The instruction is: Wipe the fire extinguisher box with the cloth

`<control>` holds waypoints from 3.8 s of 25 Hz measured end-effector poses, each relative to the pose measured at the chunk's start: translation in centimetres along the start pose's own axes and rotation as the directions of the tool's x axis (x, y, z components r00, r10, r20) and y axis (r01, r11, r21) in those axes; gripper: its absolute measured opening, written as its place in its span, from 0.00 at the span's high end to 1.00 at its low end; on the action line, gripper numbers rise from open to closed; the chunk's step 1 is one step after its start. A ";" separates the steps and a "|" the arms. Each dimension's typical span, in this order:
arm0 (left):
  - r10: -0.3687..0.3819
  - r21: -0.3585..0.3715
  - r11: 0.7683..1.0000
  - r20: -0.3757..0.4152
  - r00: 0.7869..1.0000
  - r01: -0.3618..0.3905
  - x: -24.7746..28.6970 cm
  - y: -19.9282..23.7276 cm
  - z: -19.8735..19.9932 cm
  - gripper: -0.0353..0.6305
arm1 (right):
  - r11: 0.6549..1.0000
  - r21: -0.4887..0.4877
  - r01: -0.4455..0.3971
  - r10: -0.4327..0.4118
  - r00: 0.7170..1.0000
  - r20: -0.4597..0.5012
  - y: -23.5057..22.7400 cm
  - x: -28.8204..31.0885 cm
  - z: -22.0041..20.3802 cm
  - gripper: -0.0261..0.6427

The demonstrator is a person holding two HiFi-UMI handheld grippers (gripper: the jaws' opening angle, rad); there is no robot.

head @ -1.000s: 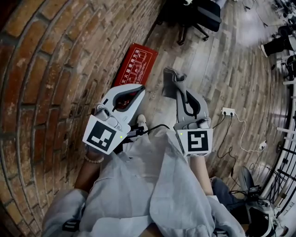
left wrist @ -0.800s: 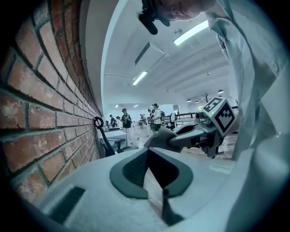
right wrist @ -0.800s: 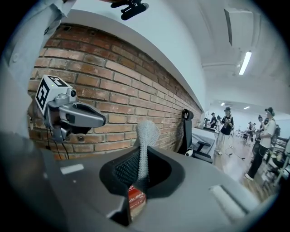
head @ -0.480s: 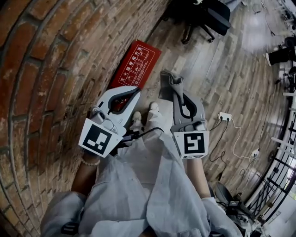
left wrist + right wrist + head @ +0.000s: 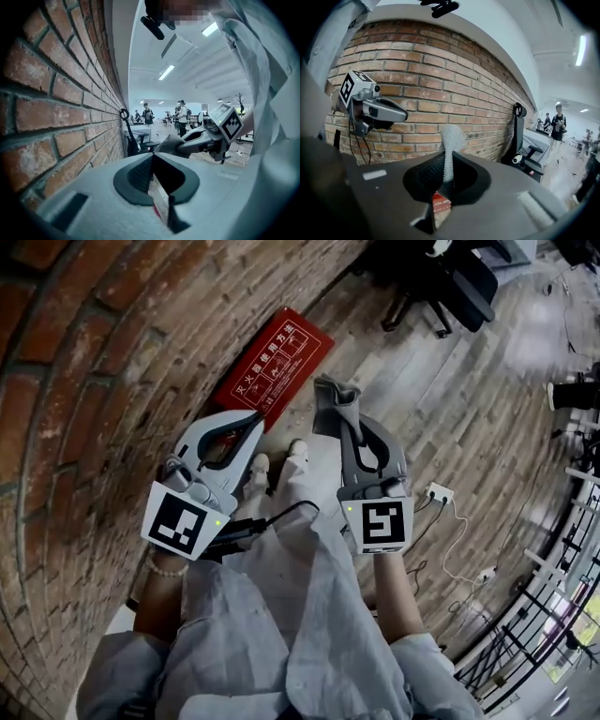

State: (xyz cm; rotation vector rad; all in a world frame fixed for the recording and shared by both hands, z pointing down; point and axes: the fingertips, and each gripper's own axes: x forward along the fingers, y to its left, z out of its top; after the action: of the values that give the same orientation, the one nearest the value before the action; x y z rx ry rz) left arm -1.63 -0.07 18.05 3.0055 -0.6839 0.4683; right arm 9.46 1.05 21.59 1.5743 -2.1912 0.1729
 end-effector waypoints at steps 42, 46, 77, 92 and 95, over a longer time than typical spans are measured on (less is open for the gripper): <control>0.236 -0.111 0.962 -0.111 0.965 -0.248 10.8 6.1 -13.8 0.96 | 0.941 -0.165 -0.296 0.280 0.953 -0.111 -5.1 26.7 -13.7 0.92; 0.254 -0.120 0.955 -0.139 0.957 -0.271 10.8 6.5 -15.2 0.96 | 0.932 -0.183 -0.313 0.294 0.948 -0.123 -4.9 29.1 -14.6 0.92; 0.259 -0.160 0.942 -0.214 0.942 -0.295 11.6 7.5 -19.8 0.95 | 0.889 -0.269 -0.371 0.261 0.893 -0.368 -4.9 40.5 -23.4 0.92; 0.249 -0.156 0.946 -0.204 0.947 -0.283 11.2 7.2 -20.2 0.95 | 0.890 -0.277 -0.363 0.245 0.891 -0.381 -3.8 40.2 -23.4 0.93; 0.250 -0.159 0.945 -0.210 0.945 -0.285 11.1 7.1 -20.3 0.95 | 0.889 -0.273 -0.368 0.253 0.891 -0.377 -3.3 40.1 -23.4 0.93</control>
State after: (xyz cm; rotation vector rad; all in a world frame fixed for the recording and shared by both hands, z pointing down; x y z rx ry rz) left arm -0.92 -9.37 40.36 2.6602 -1.0618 0.6468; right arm 8.50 -26.95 58.74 0.9199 -2.0570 0.1373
